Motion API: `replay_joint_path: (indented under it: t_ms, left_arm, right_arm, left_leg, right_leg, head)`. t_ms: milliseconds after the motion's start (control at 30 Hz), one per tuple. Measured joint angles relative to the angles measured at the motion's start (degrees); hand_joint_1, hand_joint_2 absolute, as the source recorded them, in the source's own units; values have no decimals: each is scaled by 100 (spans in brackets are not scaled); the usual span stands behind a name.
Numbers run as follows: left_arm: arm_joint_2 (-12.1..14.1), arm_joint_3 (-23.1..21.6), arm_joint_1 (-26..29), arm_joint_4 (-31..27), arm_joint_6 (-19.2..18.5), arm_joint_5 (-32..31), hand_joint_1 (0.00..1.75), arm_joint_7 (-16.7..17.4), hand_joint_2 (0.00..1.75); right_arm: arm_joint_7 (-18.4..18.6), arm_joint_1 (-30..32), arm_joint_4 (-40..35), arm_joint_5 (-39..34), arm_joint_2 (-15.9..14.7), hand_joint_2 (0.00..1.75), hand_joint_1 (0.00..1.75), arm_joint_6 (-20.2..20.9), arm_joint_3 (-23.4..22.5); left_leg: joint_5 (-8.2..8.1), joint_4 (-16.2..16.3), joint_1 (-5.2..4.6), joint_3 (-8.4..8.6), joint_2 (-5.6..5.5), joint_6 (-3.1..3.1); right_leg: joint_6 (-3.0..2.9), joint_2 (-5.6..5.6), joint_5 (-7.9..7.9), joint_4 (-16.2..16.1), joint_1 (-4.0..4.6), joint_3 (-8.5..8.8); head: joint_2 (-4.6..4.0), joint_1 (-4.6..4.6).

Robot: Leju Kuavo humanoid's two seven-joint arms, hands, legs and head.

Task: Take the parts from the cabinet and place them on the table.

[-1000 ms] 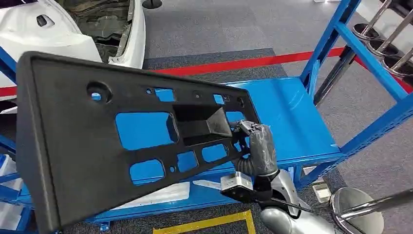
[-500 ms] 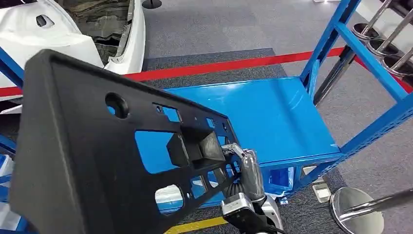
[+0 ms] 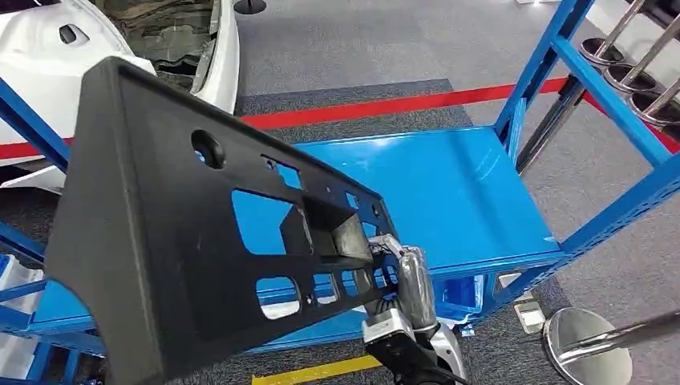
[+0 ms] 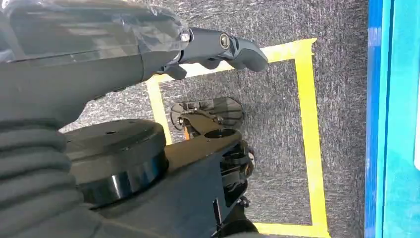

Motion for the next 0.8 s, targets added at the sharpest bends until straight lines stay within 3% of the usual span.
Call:
replay_joint_path:
  t_ms: [333, 667, 733, 767, 800]
  left_arm:
    - [-2, 0, 1, 0, -105, -59, 0, 17, 175]
    - [-44, 0, 11, 0, 451, 129, 0, 37, 175]
    - [-50, 0, 24, 2, 571, 118, 0, 81, 175]
    - [-68, 0, 30, 2, 623, 111, 0, 98, 175]
    - [-76, 0, 31, 2, 651, 109, 0, 107, 175]
  right_arm:
    - [103, 41, 0, 87, 0, 175, 175, 0, -11]
    - [271, 62, 0, 227, 0, 175, 175, -2, -11]
    - [286, 64, 0, 229, 2, 175, 175, -2, -11]
    - [286, 67, 0, 221, 2, 175, 175, -2, -11]
    - [284, 68, 2, 212, 0, 175, 175, -2, -11]
  left_leg:
    - [0, 0, 0, 0, 0, 0]
    - [0, 0, 0, -1, 0, 0]
    - [18, -35, -32, 29, -9, 81]
    - [95, -199, 57, 124, 11, 98]
    - [143, -297, 65, 184, 29, 93]
  right_leg:
    - [0, 0, 0, 0, 0, 1]
    - [0, 0, 0, 0, 0, 0]
    - [73, -10, 57, -90, -34, 47]
    - [74, -1, 36, -112, 5, 91]
    - [87, -5, -33, -16, -8, 80]
  head:
    - [0, 0]
    - [0, 0]
    - [0, -7]
    - [0, -13]
    - [0, 2]
